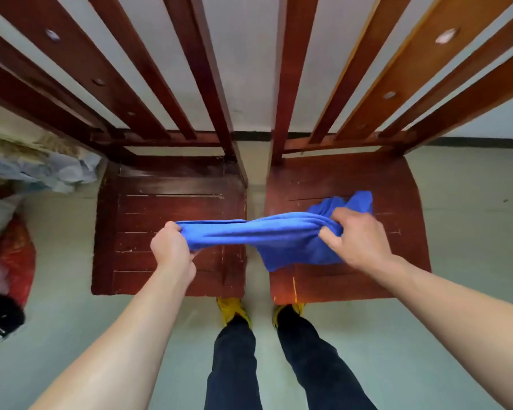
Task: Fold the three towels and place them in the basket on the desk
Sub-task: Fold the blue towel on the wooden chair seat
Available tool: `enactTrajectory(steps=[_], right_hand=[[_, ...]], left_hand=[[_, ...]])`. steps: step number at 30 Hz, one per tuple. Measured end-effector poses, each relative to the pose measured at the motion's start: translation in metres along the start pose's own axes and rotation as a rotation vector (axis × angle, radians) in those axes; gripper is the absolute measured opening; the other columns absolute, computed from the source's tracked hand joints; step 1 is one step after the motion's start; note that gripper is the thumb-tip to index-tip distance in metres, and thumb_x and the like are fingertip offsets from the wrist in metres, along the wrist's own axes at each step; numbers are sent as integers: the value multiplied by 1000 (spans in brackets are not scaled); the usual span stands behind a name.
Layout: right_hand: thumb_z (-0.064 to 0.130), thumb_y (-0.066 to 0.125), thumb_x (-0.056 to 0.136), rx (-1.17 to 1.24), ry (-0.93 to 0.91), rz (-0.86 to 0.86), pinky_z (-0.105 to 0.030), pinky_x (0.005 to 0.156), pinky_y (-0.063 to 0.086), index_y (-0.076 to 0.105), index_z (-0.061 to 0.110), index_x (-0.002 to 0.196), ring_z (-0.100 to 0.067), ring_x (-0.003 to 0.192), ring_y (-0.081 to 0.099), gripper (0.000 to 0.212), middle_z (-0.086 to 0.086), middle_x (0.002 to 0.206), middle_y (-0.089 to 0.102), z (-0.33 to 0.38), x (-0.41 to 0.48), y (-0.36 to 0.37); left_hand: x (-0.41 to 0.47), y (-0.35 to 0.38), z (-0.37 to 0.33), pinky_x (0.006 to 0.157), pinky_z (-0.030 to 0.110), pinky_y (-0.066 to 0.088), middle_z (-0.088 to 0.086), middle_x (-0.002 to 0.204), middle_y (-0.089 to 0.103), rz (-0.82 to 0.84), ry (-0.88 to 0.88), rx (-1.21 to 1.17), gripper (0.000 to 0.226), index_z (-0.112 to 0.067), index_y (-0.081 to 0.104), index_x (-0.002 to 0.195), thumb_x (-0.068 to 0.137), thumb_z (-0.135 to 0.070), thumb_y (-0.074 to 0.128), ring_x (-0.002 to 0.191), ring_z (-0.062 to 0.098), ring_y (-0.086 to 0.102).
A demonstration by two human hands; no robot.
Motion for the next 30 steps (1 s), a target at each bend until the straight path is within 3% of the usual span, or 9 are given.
enactTrajectory(steps=[3, 5, 9, 11, 13, 18, 21, 26, 30], right_hand=[[38, 60, 85, 26, -81, 69, -33, 57, 31, 47, 18, 77, -33, 71, 63, 24, -5, 75, 61, 38, -5, 23], [36, 59, 88, -2, -82, 167, -35, 61, 35, 50, 18, 89, -31, 82, 65, 20, -3, 87, 64, 54, -7, 52], [33, 55, 88, -125, 71, 535, -34, 81, 45, 57, 23, 116, -25, 111, 58, 30, -1, 118, 63, 54, -17, 118], [32, 55, 87, -156, 83, 533, -34, 82, 46, 59, 23, 117, -25, 111, 58, 31, -1, 119, 62, 66, -15, 127], [31, 53, 87, -145, 61, 416, -37, 81, 48, 60, 23, 118, -26, 111, 57, 32, -2, 118, 61, 91, -3, 121], [25, 53, 91, -52, -63, 275, -37, 79, 44, 58, 17, 121, -27, 112, 53, 31, -5, 116, 59, 174, 39, 127], [25, 51, 91, -88, -124, 282, -37, 78, 44, 55, 18, 124, -27, 112, 52, 33, -5, 118, 57, 211, 61, 153], [27, 56, 87, -82, -194, 397, -38, 84, 46, 46, 24, 135, -29, 115, 54, 49, -4, 126, 58, 258, 77, 203], [20, 53, 85, -131, -125, 522, -31, 65, 40, 68, 25, 94, -33, 96, 63, 19, -6, 100, 71, 256, 72, 219]], left_hand=[[30, -27, -28, 73, 42, 51, 2, 77, 55, -77, 159, 46, 19, -17, 52, 66, 84, -15, 51, 75, 22, 55], [51, -45, -47, 68, 37, 44, 2, 69, 48, -103, 315, 182, 27, -16, 45, 60, 86, -20, 52, 70, 20, 47], [88, -65, -77, 61, 29, 34, -2, 59, 39, -77, 490, 362, 28, -14, 46, 66, 92, -19, 52, 63, 19, 38], [104, -74, -92, 57, 29, 33, -3, 59, 38, -46, 524, 363, 33, -18, 44, 61, 93, -18, 52, 57, 13, 35], [116, -84, -108, 54, 26, 30, -4, 58, 37, -12, 559, 363, 36, -20, 43, 58, 93, -17, 53, 54, 7, 31], [161, -103, -127, 59, 32, 28, 0, 58, 34, 81, 519, 340, 36, -17, 41, 57, 90, -24, 53, 63, 18, 33], [183, -96, -117, 61, 32, 29, 5, 64, 38, 162, 446, 308, 38, -19, 40, 56, 90, -25, 54, 70, 20, 35], [192, -78, -101, 62, 27, 43, 3, 67, 55, 272, 360, 224, 31, -18, 53, 65, 96, -20, 53, 64, 15, 52], [195, -80, -112, 70, 29, 50, 3, 72, 60, 293, 297, 184, 26, -17, 59, 69, 95, -19, 55, 71, 17, 59]])
Point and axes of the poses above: each hand's wrist, its own x-axis towards the middle knuckle, its own y-axis out of the palm, z = x × y, the point moved 10 cm from there along x, towards the middle knuckle
